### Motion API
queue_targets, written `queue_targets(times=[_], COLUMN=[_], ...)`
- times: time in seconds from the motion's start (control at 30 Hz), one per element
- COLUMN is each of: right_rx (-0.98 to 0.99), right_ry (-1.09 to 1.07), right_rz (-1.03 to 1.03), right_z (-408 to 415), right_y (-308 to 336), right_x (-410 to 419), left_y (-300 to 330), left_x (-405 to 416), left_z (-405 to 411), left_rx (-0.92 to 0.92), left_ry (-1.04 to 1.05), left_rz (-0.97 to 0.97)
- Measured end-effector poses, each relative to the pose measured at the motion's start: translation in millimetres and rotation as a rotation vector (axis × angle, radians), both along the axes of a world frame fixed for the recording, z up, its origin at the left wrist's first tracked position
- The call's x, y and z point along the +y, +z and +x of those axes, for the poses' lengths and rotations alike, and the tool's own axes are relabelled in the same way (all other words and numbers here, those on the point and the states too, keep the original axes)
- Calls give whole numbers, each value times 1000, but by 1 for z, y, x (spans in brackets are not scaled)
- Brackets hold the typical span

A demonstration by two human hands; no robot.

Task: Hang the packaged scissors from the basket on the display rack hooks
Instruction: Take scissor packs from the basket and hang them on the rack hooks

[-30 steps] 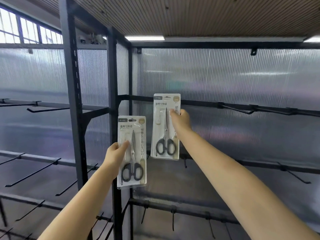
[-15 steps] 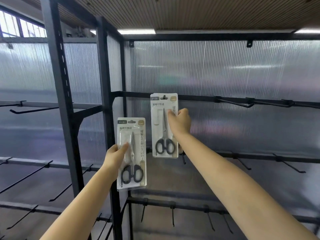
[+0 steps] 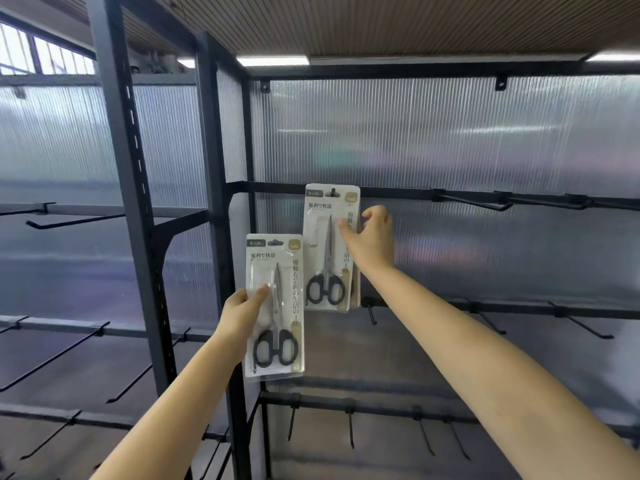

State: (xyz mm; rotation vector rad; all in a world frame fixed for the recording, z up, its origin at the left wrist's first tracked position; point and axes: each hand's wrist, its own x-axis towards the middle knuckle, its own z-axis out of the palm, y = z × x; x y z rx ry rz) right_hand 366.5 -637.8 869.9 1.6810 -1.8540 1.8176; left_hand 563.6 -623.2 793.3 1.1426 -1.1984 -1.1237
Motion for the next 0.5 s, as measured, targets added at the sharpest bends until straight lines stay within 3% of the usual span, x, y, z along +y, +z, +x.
queue_targets(times=[0.13, 0.27, 0.33, 0.5], right_rx=[141, 206, 245, 268], right_ry=[102, 340, 368, 342], right_rz=[-100, 168, 244, 184], right_z=[1, 9, 11, 7], right_y=[14, 32, 33, 29], right_x=[14, 32, 39, 44], left_y=[5, 11, 12, 11], left_x=[5, 7, 7, 10], left_z=[-5, -13, -19, -29], left_rx=[48, 23, 8, -42], left_ry=[-57, -99, -112, -148], left_rz=[-23, -64, -68, -78])
